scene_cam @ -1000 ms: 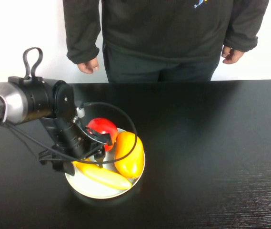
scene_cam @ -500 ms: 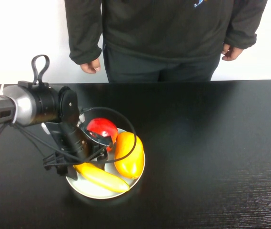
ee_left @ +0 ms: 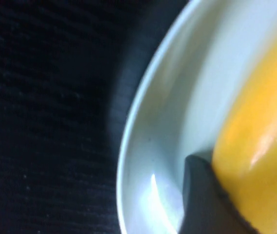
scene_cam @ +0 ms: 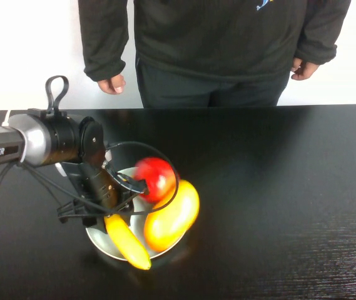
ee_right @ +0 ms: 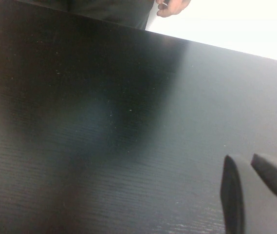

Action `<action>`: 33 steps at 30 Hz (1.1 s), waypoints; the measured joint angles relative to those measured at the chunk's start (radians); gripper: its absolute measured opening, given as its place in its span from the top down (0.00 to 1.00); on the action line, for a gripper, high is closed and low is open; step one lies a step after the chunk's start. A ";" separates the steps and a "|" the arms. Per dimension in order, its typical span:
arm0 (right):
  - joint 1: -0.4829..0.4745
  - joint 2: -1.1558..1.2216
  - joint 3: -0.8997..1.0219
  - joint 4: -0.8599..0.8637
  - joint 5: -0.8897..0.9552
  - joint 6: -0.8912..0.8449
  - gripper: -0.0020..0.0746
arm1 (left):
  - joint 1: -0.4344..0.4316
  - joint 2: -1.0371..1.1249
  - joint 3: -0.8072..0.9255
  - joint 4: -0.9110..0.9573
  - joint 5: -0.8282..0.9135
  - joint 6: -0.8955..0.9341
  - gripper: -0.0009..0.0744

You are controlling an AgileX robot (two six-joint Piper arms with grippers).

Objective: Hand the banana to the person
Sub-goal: Pick up the banana, then hand the grabbed banana to the person

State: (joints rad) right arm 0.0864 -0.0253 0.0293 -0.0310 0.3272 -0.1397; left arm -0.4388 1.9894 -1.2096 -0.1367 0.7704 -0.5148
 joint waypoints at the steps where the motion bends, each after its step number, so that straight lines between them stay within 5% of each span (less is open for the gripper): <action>1: 0.000 0.000 0.000 0.000 0.000 0.000 0.99 | 0.000 0.000 0.000 0.004 0.000 0.000 0.62; 21: 0.000 0.000 0.000 0.000 0.000 0.000 0.99 | 0.000 -0.112 -0.002 0.137 0.048 0.000 0.61; 33: 0.000 0.000 0.000 0.000 0.000 0.000 0.99 | -0.088 -0.407 -0.002 0.277 0.299 0.100 0.61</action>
State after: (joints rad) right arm 0.0864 -0.0253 0.0293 -0.0310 0.3272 -0.1397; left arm -0.5269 1.5824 -1.2113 0.1404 1.0696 -0.4147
